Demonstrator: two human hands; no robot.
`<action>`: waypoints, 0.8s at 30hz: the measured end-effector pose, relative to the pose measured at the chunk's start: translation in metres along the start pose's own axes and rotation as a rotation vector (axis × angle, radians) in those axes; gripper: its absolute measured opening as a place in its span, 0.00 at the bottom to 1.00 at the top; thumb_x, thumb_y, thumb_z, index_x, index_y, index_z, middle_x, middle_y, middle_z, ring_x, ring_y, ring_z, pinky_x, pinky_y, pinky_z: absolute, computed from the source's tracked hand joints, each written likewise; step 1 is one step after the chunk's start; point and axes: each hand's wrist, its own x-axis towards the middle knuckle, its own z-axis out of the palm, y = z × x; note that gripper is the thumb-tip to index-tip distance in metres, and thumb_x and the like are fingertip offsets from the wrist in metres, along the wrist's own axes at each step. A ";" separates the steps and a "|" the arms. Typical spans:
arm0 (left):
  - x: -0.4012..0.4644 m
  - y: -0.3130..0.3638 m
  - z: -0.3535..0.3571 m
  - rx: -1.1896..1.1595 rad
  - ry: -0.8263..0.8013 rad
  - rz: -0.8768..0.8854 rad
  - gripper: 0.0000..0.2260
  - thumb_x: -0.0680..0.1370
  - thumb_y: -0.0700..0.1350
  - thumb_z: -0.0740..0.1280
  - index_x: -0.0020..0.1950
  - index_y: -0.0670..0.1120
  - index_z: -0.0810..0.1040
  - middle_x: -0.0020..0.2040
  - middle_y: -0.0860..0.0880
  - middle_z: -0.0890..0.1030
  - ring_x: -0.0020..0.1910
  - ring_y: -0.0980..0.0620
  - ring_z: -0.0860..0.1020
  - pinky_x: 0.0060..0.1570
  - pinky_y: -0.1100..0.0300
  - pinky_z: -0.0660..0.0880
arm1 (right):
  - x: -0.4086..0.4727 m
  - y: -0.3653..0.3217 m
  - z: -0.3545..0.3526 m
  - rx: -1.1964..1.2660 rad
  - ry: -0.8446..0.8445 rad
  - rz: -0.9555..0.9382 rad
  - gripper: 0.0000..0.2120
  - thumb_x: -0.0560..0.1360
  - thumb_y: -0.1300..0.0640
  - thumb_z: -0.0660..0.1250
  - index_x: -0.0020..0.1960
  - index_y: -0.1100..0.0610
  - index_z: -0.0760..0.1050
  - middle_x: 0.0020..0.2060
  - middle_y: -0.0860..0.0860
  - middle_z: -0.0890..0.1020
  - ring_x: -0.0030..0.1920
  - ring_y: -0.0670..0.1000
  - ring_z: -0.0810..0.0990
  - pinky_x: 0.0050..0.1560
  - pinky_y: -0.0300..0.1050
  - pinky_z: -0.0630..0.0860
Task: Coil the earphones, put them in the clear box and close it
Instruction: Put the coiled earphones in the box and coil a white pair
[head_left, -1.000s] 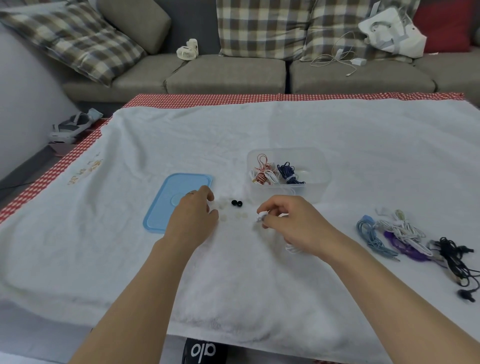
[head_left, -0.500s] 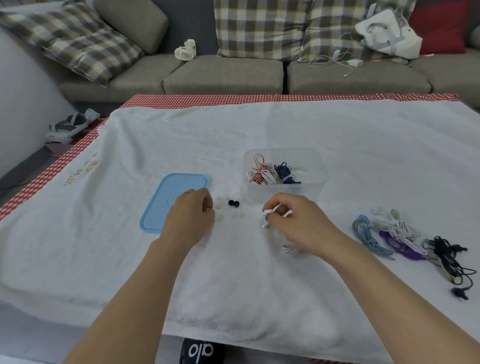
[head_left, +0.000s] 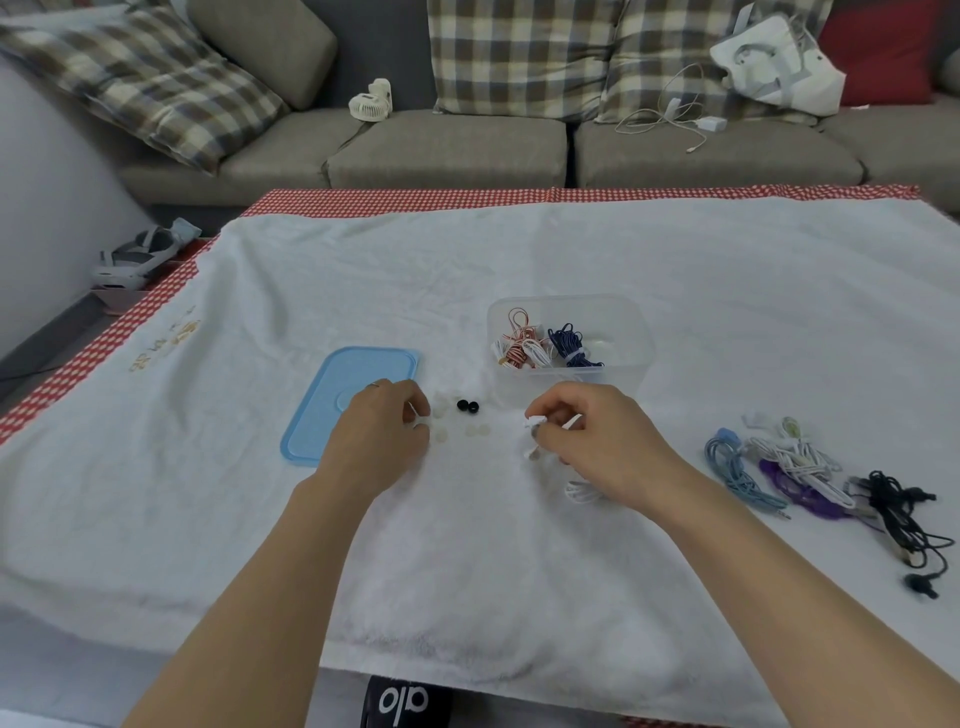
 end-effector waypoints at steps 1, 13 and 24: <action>-0.001 0.001 -0.001 -0.014 -0.006 0.017 0.06 0.77 0.40 0.69 0.50 0.50 0.78 0.49 0.52 0.79 0.39 0.58 0.72 0.37 0.63 0.68 | 0.000 -0.001 0.000 0.005 -0.001 0.004 0.06 0.77 0.61 0.67 0.48 0.52 0.81 0.41 0.47 0.82 0.29 0.34 0.78 0.30 0.39 0.76; -0.003 0.004 -0.002 -0.103 -0.048 0.012 0.12 0.79 0.38 0.65 0.58 0.51 0.79 0.51 0.54 0.81 0.39 0.56 0.75 0.41 0.61 0.72 | -0.001 -0.001 -0.001 0.001 -0.015 0.002 0.05 0.77 0.60 0.68 0.47 0.51 0.80 0.39 0.46 0.82 0.28 0.34 0.77 0.26 0.34 0.73; 0.001 0.004 -0.002 -0.093 -0.017 -0.031 0.06 0.79 0.43 0.68 0.53 0.52 0.78 0.46 0.57 0.81 0.37 0.55 0.77 0.40 0.55 0.79 | 0.001 0.002 -0.001 0.014 -0.011 0.031 0.06 0.77 0.60 0.68 0.46 0.50 0.80 0.37 0.45 0.83 0.27 0.38 0.77 0.26 0.34 0.74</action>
